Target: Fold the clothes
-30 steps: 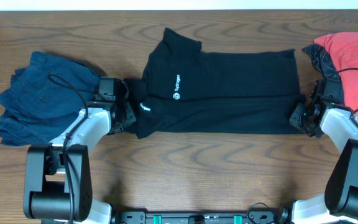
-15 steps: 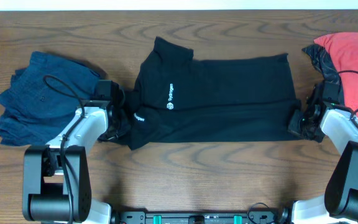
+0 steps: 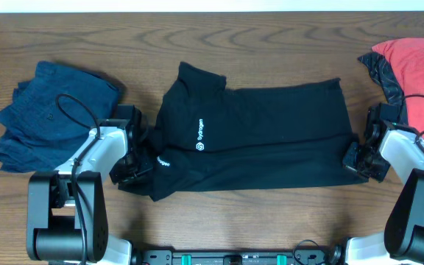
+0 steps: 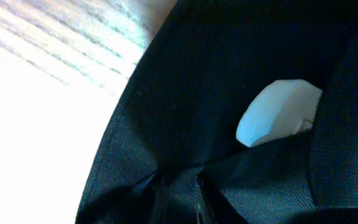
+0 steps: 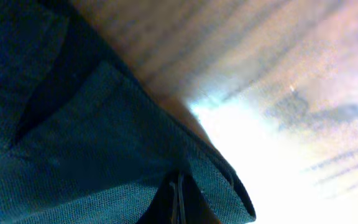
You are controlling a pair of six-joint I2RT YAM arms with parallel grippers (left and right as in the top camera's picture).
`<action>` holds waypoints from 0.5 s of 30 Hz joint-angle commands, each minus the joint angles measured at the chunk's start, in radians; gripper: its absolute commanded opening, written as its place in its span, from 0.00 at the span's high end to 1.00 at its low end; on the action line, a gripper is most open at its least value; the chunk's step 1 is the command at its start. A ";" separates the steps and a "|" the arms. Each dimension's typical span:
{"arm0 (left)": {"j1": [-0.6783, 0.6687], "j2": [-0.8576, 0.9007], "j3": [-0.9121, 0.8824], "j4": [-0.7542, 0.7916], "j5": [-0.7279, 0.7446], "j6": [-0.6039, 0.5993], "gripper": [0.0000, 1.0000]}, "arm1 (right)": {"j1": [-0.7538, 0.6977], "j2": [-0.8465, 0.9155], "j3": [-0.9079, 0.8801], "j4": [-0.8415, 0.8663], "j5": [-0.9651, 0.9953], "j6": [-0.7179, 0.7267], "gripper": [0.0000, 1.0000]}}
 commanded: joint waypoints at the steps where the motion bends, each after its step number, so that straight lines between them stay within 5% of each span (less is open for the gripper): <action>1: 0.011 0.043 -0.071 -0.014 -0.030 0.017 0.81 | 0.000 -0.050 -0.024 -0.021 0.062 0.046 0.99; 7: 0.011 -0.145 -0.038 -0.029 -0.030 0.040 0.75 | 0.000 -0.256 -0.023 -0.023 0.039 0.022 0.95; 8: 0.011 -0.184 -0.031 -0.027 -0.030 0.040 0.67 | 0.000 -0.300 -0.022 -0.013 0.025 0.022 0.79; 9: 0.011 -0.224 -0.025 -0.020 -0.030 0.040 0.35 | 0.000 -0.335 -0.022 0.001 0.010 0.022 0.59; 10: 0.011 -0.262 -0.021 -0.007 -0.030 0.040 0.22 | 0.000 -0.370 -0.022 0.015 -0.008 0.021 0.46; 12: 0.011 -0.344 -0.015 0.025 -0.029 0.040 0.09 | 0.000 -0.441 -0.022 0.045 -0.054 -0.016 0.34; 15: 0.011 -0.441 -0.014 0.113 -0.005 0.043 0.07 | 0.000 -0.526 -0.022 0.077 -0.127 -0.066 0.30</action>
